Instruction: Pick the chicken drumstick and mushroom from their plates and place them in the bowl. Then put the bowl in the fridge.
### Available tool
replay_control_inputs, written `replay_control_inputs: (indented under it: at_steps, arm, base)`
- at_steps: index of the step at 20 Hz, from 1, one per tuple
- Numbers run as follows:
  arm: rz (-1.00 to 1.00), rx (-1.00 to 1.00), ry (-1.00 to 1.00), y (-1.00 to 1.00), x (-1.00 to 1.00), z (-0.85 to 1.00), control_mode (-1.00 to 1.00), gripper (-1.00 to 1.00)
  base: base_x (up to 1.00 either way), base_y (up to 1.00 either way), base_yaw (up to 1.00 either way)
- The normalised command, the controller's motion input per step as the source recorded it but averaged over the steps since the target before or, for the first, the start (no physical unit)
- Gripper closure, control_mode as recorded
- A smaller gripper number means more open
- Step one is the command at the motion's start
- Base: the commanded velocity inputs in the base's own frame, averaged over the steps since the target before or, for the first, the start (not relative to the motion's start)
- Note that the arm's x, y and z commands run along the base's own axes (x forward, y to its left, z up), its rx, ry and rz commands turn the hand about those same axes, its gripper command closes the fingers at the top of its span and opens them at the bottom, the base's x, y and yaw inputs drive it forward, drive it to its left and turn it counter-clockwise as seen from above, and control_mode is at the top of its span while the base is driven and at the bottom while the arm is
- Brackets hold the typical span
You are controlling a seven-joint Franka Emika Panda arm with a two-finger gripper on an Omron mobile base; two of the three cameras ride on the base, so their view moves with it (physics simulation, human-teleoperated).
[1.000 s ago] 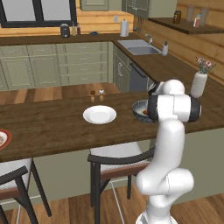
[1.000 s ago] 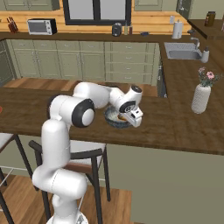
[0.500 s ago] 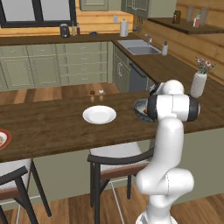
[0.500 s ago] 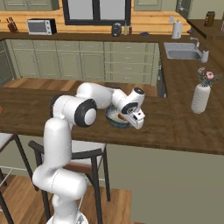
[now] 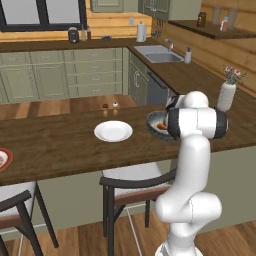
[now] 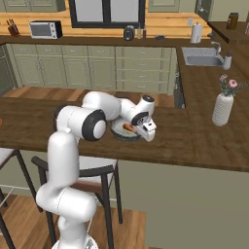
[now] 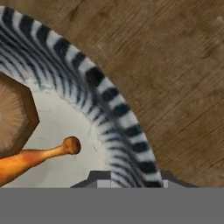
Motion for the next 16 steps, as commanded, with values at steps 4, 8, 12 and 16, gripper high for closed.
replay_control_inputs:
  at_steps: [4, 8, 12, 16]
  arm:
    - [-0.18, -0.08, 0.0, 0.27, 0.0, 0.15, -1.0, 1.0]
    - [-0.2, -0.05, 0.13, 0.03, -0.01, 0.49, -1.0, 1.0]
    - [-0.17, -0.02, 0.11, 0.0, -0.24, 0.61, -1.0, 1.0]
    - [-0.13, 0.0, 0.05, -0.01, -0.48, 0.45, -1.0, 1.0]
  base:
    - [0.0, 0.0, 0.0]
    - [0.0, 0.0, 0.0]
    - [0.0, 0.0, 0.0]
    - [0.0, 0.0, 0.0]
